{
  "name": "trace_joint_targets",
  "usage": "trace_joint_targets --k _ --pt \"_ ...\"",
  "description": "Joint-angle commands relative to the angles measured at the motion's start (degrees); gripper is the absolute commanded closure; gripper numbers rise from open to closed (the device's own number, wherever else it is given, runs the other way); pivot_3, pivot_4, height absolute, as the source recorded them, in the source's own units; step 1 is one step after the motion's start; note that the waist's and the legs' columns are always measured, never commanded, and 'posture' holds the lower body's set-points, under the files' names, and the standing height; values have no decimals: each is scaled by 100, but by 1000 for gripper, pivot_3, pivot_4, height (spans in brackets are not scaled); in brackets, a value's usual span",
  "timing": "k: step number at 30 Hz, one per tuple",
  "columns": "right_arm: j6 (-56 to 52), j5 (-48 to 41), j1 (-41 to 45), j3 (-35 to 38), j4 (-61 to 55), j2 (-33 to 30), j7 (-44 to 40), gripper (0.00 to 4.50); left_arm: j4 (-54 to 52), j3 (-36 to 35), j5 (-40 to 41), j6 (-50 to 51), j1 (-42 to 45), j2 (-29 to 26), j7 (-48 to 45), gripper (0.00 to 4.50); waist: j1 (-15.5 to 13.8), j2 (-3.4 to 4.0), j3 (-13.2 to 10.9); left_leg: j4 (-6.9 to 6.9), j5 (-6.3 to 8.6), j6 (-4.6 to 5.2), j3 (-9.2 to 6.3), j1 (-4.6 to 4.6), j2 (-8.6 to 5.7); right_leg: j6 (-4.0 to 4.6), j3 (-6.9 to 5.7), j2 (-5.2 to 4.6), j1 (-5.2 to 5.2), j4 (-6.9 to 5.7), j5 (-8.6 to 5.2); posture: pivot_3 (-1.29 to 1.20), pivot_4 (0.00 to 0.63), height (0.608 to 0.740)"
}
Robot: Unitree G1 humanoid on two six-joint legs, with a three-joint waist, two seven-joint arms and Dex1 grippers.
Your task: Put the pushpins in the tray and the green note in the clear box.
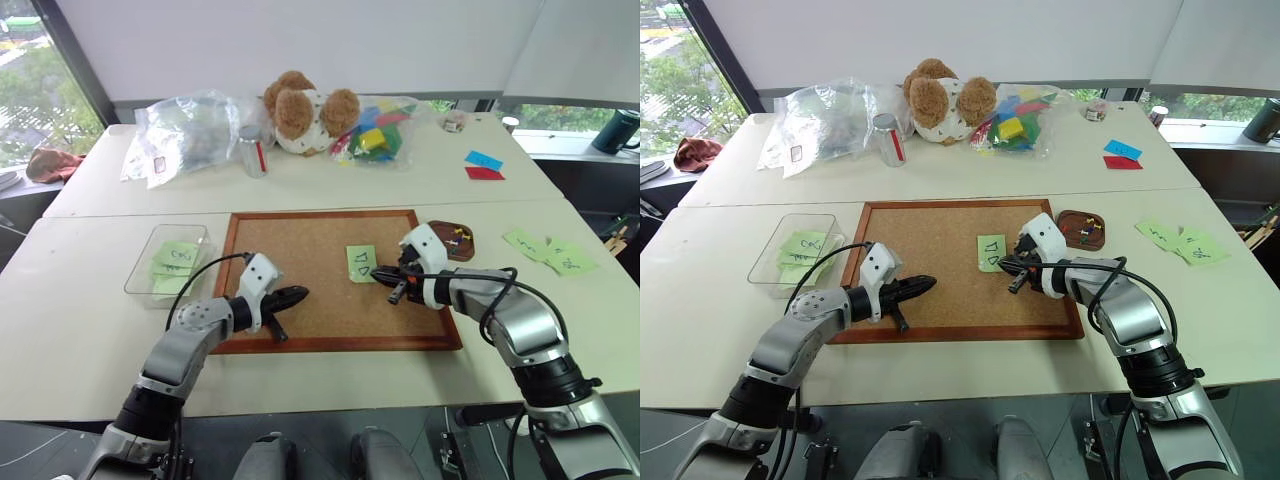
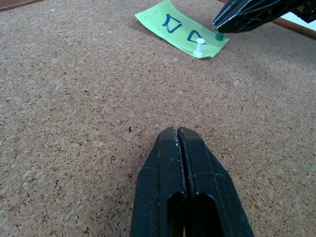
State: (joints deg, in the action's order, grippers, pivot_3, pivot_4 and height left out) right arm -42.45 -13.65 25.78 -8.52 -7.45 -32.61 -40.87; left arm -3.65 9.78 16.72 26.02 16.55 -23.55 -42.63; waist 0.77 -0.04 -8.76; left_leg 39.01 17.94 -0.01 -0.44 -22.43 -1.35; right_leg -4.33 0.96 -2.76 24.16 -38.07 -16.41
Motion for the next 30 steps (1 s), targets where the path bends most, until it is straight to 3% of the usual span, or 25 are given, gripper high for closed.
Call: trace_joint_targets --k 1,15,20,25,30 --pt "14 -37 81 99 -146 -38 -33 4445 118 100 -101 244 -197 -95 -23 4500 0 0 0 0 0 0 0 0 0 0 0 0 0 0 0 0 150 740" --pt "-828 -648 633 924 -980 -476 26 4445 185 129 -106 253 -176 -81 -44 4500 -10 -3 2 -1 1 1 -1 0 0 0 0 0 -2 3 0 0 150 740" --pt "-563 -421 1006 1330 -174 -722 316 4445 246 150 -115 235 -142 -63 -69 4500 -6 -3 2 1 1 1 -1 1 0 0 1 -1 -4 2 0 0 150 740" --pt "-197 -273 958 1168 390 -891 163 4445 290 154 -133 219 -106 -42 -73 4500 -10 -2 3 -6 1 2 -1 1 0 0 -2 -2 -4 6 0 0 150 740" --pt "-59 -237 771 739 249 -638 70 4445 295 148 -138 208 -108 -32 -71 4500 -1 0 4 1 1 2 0 2 0 0 0 -2 -8 4 0 0 150 740"
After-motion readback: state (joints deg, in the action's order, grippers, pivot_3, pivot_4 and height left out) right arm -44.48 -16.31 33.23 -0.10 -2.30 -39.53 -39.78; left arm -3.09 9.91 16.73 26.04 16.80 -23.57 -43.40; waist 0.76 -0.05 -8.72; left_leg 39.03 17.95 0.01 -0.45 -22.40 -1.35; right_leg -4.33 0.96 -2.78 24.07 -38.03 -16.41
